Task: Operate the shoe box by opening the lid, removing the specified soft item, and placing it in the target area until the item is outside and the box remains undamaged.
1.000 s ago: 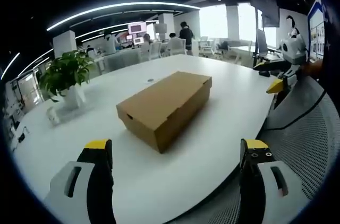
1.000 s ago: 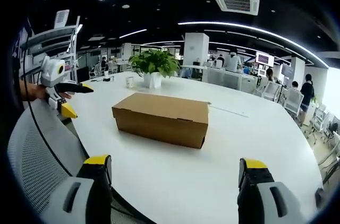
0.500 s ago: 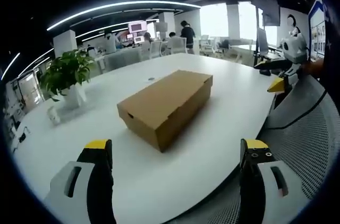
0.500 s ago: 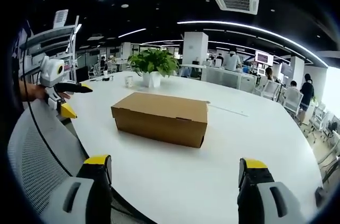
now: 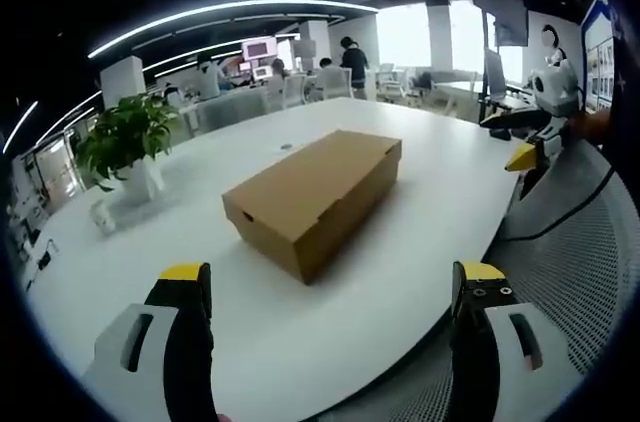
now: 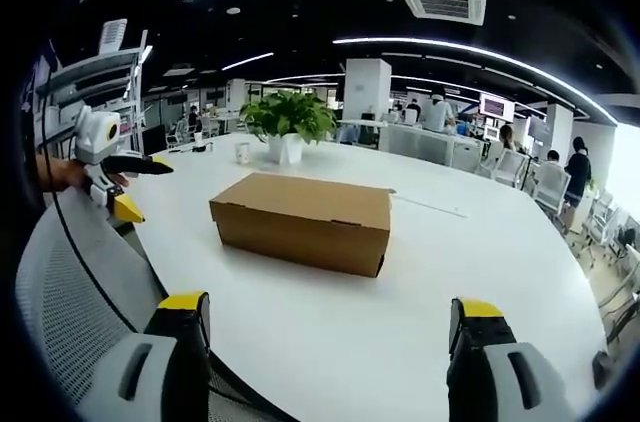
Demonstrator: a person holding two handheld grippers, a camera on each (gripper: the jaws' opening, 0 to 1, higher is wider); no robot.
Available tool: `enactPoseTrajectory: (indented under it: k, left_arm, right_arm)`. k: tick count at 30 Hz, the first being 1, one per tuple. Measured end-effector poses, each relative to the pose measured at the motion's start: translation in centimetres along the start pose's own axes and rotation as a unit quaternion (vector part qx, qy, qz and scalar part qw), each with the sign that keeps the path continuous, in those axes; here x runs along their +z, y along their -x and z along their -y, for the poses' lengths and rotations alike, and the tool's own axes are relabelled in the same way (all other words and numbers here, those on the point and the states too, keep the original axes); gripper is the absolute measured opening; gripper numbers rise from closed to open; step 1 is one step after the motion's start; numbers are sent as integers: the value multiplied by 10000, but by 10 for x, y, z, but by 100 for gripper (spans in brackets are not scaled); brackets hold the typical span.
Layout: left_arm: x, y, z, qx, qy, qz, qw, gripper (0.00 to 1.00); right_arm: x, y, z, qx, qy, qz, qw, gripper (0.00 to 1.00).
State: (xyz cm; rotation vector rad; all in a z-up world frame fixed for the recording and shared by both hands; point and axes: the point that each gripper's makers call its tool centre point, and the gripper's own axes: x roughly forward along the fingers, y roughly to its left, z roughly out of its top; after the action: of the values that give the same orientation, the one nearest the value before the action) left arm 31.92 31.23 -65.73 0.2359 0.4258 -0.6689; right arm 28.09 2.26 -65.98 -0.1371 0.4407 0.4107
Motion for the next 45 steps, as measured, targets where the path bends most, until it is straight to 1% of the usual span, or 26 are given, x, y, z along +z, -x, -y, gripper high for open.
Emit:
enactPoseTrajectory:
  k: [5,10,16,22,27,32,36,45]
  left_arm:
    - [0,1,2,-46,81,-60,9999,99]
    - [-1,1,1,-25,54,-161,9999,99]
    - [2,3,-2,2,31,-202,9998,99]
    - [7,2,0,-10,6,-229,9997,99]
    - [13,-2,-3,5,-12,-221,9998,99]
    - [11,-7,-10,62,28,-318,9995,99]
    - [11,-12,-12,55,-31,-400,9992,99]
    - [14,-24,-13,29,18,-401,9992,99]
  right_arm:
    - [1,0,0,13,-40,0,10000,99]
    - [3,1,-1,27,-54,-8,10000,99]
    - [9,3,-1,53,-65,25,10000,99]
    - [15,1,-8,167,8,-10,9999,99]
    - [16,-2,-9,256,126,-79,9996,99]
    - [18,-7,-10,385,236,-130,9989,99]
    - [18,-12,-9,481,326,-190,9981,99]
    - [20,-23,0,539,388,-182,9976,99]
